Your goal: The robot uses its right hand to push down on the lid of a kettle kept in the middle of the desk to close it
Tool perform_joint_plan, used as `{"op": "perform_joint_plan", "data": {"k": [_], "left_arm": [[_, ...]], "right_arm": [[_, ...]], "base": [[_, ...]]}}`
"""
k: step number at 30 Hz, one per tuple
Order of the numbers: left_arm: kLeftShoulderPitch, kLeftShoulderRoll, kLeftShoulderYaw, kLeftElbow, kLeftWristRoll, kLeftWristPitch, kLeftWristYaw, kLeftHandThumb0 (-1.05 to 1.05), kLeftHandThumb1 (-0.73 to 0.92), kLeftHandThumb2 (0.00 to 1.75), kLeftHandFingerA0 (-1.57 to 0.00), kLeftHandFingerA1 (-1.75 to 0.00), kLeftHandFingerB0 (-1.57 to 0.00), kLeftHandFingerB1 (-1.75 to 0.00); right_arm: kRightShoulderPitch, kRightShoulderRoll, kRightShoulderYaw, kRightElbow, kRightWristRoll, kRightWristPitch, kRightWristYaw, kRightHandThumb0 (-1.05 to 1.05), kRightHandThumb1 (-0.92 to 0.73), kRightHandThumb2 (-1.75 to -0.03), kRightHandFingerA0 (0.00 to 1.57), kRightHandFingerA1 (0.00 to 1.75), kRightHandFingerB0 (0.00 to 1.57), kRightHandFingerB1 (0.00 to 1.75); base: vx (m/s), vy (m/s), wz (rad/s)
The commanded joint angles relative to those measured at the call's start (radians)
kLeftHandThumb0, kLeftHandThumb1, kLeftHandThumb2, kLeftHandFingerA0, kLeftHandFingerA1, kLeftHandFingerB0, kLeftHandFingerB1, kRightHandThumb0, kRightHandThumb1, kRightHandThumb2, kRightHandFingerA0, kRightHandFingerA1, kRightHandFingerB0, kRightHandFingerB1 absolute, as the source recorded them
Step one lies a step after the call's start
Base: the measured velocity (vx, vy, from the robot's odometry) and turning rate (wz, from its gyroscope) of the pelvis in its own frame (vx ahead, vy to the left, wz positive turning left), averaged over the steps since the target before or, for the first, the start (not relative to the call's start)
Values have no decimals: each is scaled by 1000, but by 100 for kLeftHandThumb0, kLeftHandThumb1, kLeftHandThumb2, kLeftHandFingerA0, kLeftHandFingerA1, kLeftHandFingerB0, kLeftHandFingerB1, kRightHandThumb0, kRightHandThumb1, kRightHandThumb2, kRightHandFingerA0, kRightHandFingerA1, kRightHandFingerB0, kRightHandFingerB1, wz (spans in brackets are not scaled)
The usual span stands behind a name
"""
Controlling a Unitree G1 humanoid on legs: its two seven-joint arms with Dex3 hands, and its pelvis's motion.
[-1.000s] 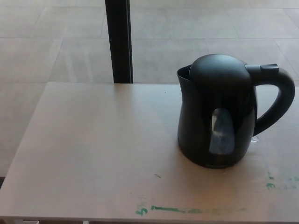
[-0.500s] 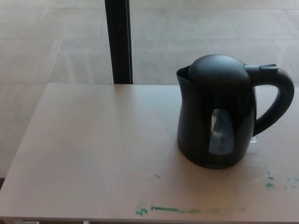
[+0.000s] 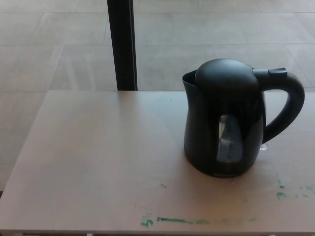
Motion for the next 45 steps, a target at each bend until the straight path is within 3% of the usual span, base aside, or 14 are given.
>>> {"op": "perform_joint_plan", "data": {"k": [1, 5, 6, 18, 20, 21, 25, 28, 29, 33, 35, 36, 42, 45], "left_arm": [[-6, -2, 5, -3, -11, -1, 19, -81, 65, 73, -40, -47, -35, -40], [-6, -1, 3, -9, -10, -5, 4, -77, 73, 63, -41, -47, -35, -36], [-8, -1, 3, -8, -10, 0, 9, -77, 73, 62, -42, -47, -35, -36], [-7, -12, -12, 0, 3, -10, 25, -79, 74, 63, -42, -45, -36, -36], [-14, -23, 3, 8, -13, 4, 34, -70, 55, 99, -40, -59, -21, -46], [-13, -22, 1, 7, -11, 4, 33, -76, 73, 62, -44, -46, -39, -37], [7, -26, -5, -15, -8, -1, 20, -75, 74, 63, -42, -47, -39, -38], [13, -32, -18, -2, 6, -33, 18, -78, 74, 63, -41, -46, -36, -36], [12, -34, -17, -3, 2, -26, 17, -85, 64, 73, -39, -47, -33, -39], [5, -35, -34, -5, 10, -20, 37, -85, 67, 70, -40, -45, -34, -38], [-3, -31, -45, -10, 17, -29, 36, -78, 63, 103, -39, -56, -28, -47], [-4, -32, -39, -9, 8, -24, 37, -82, 69, 69, -41, -45, -37, -39], [-25, -30, -26, -8, -9, 12, 34, -80, 66, 68, -40, -46, -34, -39], [-28, -32, -28, 5, -3, 2, 39, -72, 56, 100, -41, -59, -22, -46]], "right_arm": [[18, 113, -8, 22, 133, -88, -79, -87, -46, -87, 23, 83, 10, 64], [50, 135, 26, -7, 134, -107, -100, -86, -47, -88, 19, 79, 10, 63], [47, 145, 23, -12, 154, -96, -100, -82, -59, -57, 3, 97, 11, 68], [59, 207, 133, -75, 172, -66, -182, -79, -45, -86, 33, 79, 24, 63], [65, 200, 155, -95, 172, -46, -182, -79, -57, -57, 28, 87, 23, 64], [61, 198, 161, -82, 168, -50, -189, -79, -45, -87, 34, 78, 25, 62], [68, 188, 185, -46, 178, -60, -188, -79, -58, -58, 26, 88, 24, 62], [80, 187, 193, -62, 188, -59, -190, -80, -43, -87, 49, 89, 25, 62], [82, 186, 201, -73, 189, -53, -189, -80, -56, -57, 38, 94, 26, 63], [76, 176, 222, -68, 184, -49, -208, -82, -57, -58, 28, 91, 26, 66], [85, 191, 217, -95, 212, -38, -201, -79, -44, -89, 40, 83, 22, 60], [79, 190, 215, -81, 221, -44, -193, -77, -54, -57, 32, 92, 29, 63], [92, 177, 238, -72, 200, -65, -215, -81, -56, -58, 35, 89, 28, 63], [81, 170, 236, -59, 212, -52, -214, -79, -55, -57, 34, 91, 30, 64]], "base": [[0, 0, 0], [0, 0, 0], [0, 0, 0], [0, 0, 0], [0, 0, 0], [0, 0, 0], [0, 0, 0], [0, 0, 0], [0, 0, 0], [0, 0, 0], [0, 0, 0], [0, 0, 0], [0, 0, 0], [0, 0, 0]]}}
